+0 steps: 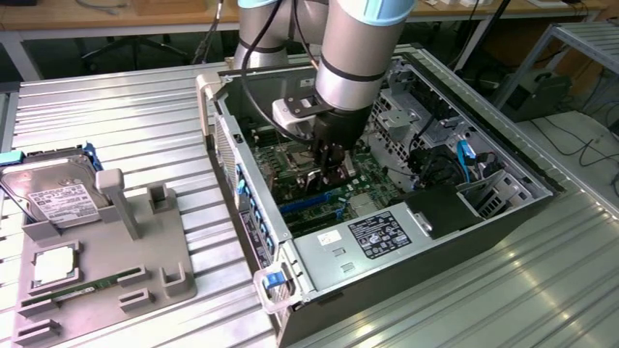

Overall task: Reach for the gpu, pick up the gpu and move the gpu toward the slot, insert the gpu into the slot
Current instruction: 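Insert the gpu into the slot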

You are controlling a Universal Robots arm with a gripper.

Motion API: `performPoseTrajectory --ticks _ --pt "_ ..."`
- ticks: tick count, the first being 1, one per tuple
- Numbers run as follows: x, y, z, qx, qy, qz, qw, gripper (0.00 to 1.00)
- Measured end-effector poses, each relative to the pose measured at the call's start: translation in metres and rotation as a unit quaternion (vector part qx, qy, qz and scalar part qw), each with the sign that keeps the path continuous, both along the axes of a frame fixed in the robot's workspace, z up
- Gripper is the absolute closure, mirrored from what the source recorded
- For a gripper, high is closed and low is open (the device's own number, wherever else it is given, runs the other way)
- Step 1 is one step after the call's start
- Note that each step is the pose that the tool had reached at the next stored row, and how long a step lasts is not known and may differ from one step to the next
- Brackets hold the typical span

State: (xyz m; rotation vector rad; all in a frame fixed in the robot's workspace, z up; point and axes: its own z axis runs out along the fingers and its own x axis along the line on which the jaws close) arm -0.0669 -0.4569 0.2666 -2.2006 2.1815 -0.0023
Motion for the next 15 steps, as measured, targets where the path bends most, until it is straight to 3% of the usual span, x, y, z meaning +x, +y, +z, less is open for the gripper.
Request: performPoseTrajectory --ticks 5,15 --pt "-0.0052 -0.0006 -0.0049 0.0 0.0001 0.0 1.0 0.73" --pt "-0.0078 -0.0005 -0.0057 0.0001 0.0001 0.0 1.0 0.73"
